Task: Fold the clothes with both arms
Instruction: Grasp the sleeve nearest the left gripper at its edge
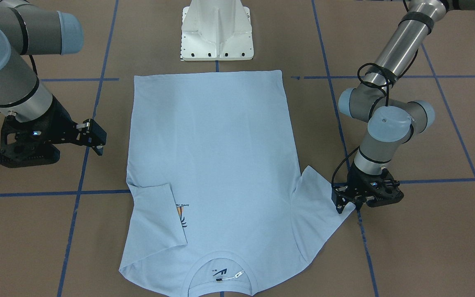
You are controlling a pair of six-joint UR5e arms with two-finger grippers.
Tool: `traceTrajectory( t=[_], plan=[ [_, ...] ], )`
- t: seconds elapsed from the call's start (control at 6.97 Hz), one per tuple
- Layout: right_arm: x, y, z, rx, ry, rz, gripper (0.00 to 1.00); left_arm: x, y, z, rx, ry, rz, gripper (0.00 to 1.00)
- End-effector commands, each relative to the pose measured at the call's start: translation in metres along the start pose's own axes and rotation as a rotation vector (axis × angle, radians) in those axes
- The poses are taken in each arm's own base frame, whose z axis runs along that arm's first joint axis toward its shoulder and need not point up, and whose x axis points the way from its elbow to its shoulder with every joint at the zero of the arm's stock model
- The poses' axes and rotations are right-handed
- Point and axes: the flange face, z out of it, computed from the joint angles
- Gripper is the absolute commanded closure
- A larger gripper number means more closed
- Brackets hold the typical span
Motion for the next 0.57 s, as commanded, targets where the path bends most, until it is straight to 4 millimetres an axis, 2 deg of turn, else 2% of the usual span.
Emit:
traceTrajectory(
  t=[0.0,0.14,0.43],
  plan=[
    [0.001,-0.001,0.003,-0.004,0.003,0.003,0.0,0.01,-0.002,-0.012,0.004,0.02,0.004,0.9],
    [0.003,-0.002,0.005,-0.008,0.007,0.005,0.0,0.013,-0.003,-0.014,0.003,0.025,0.005,0.99],
    [0.006,-0.003,0.01,-0.015,0.014,0.009,0.0,0.025,-0.005,-0.021,0.009,0.042,0.007,1.0]
  ],
)
